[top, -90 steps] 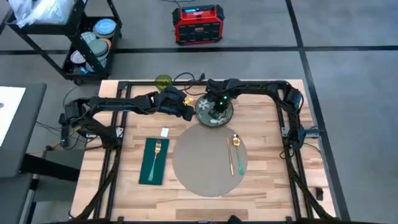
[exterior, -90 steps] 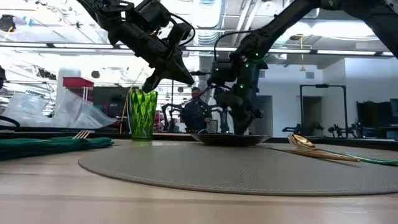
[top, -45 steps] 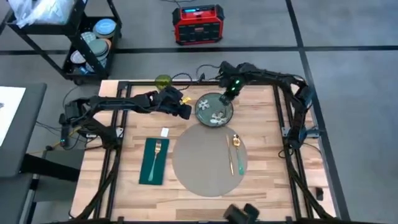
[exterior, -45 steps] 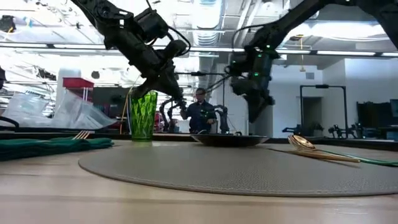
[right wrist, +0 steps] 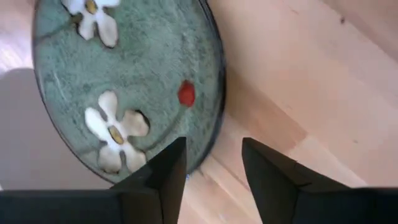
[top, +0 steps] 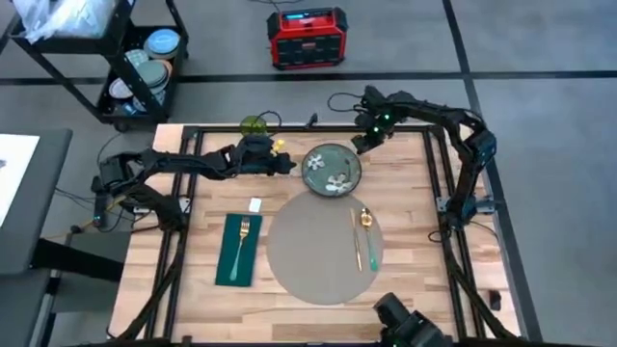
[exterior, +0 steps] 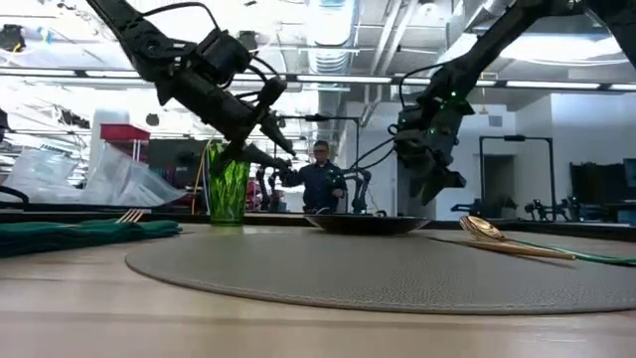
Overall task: Set table place
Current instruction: Put the green plate on the gray table mat
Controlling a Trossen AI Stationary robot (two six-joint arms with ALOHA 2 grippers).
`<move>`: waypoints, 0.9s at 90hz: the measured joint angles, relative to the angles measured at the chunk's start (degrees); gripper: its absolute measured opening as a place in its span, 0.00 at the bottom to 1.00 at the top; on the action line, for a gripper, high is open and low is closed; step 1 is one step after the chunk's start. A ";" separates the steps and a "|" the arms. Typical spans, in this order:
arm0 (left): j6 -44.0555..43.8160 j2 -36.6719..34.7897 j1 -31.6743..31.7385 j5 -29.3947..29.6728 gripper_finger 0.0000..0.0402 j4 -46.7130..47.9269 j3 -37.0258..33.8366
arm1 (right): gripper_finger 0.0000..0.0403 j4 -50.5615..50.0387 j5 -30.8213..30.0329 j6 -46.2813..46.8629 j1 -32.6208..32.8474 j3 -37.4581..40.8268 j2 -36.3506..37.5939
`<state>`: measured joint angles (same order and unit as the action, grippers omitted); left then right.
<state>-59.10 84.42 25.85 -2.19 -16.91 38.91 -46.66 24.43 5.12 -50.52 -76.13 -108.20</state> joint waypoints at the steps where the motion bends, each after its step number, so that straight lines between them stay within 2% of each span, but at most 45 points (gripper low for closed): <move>1: -0.66 0.00 0.01 0.47 0.33 -0.63 -0.37 | 0.38 0.51 0.00 0.36 0.08 0.20 0.00; 16: -8.65 0.07 0.04 2.94 0.36 -5.72 -3.95 | 0.37 5.93 0.73 4.48 0.61 3.03 -0.04; 31: -9.14 2.55 -0.35 3.08 0.37 -4.87 -2.96 | 0.37 7.21 1.38 5.40 -0.02 4.25 -0.04; 38: -10.46 7.32 -0.69 -0.40 0.37 -3.59 -0.67 | 0.37 7.45 1.38 5.86 -0.70 4.31 -0.04; 54: -8.35 21.26 -1.99 -12.16 0.37 -4.16 10.04 | 0.37 7.55 1.51 5.60 -1.38 4.29 -0.04; 62: -8.23 24.41 -1.82 -17.41 0.36 -4.29 13.29 | 0.37 8.40 1.62 5.58 -1.23 4.29 -0.04; 69: -8.65 24.63 -1.86 -17.95 0.36 -4.04 13.60 | 0.37 8.98 1.63 5.55 -0.85 4.29 -0.26; 81: -9.83 23.91 -1.67 -15.65 0.36 -3.80 13.05 | 0.37 7.72 2.13 5.01 0.00 4.27 -2.25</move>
<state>-68.93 108.33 24.18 -17.84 -20.71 51.96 -38.94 26.55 10.13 -50.52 -71.85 -110.45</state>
